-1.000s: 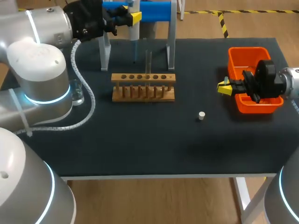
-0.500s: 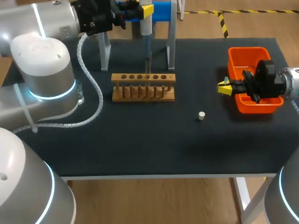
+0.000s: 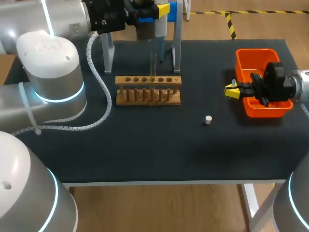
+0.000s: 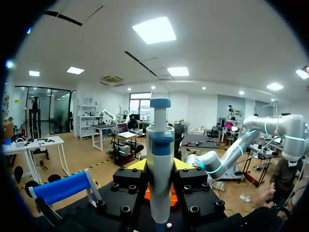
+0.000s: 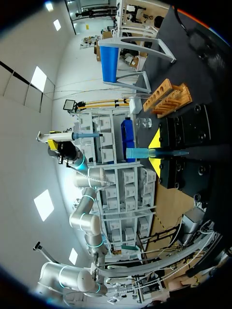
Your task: Invert the test tube, pick up the pipette, mount the tip to pipette, aspirate from beaker and dispense into the tube, eject the tip, return the pipette, and cap with the stopper.
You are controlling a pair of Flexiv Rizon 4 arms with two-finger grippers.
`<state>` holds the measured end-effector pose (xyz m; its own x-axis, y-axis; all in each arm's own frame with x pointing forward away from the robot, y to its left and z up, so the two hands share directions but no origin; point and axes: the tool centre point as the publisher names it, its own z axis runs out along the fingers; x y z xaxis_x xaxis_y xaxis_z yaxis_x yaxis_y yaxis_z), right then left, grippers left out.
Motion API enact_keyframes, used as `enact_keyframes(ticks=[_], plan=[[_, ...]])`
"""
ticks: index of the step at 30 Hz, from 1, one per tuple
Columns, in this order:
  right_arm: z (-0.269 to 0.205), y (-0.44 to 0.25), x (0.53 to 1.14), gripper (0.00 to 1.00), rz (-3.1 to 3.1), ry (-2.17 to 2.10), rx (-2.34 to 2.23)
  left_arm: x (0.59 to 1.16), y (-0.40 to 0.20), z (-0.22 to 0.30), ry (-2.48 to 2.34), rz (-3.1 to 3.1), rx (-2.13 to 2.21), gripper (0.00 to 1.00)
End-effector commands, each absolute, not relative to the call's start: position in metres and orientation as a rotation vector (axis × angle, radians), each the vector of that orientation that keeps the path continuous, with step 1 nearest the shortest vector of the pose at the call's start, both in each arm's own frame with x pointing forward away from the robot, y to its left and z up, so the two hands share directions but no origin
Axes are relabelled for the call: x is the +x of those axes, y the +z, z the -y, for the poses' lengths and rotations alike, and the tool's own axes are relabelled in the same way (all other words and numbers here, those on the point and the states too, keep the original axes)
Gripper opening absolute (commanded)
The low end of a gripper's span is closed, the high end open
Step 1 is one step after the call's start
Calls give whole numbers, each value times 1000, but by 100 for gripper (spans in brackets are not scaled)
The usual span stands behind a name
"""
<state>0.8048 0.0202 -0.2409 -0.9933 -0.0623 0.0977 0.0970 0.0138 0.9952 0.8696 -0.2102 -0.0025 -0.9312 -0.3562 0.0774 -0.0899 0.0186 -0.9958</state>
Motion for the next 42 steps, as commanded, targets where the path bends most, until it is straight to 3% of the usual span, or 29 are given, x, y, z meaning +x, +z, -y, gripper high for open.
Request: enact_keyframes(ticks=[1, 42], plan=[[-19, -241, 804, 0, 2154, -2128, -36, 868, -1, 219, -2018, -2091, -474, 0], [-19, -241, 804, 0, 2154, -2128, -36, 865, 0, 227, -2037, -2105, -468, 0]])
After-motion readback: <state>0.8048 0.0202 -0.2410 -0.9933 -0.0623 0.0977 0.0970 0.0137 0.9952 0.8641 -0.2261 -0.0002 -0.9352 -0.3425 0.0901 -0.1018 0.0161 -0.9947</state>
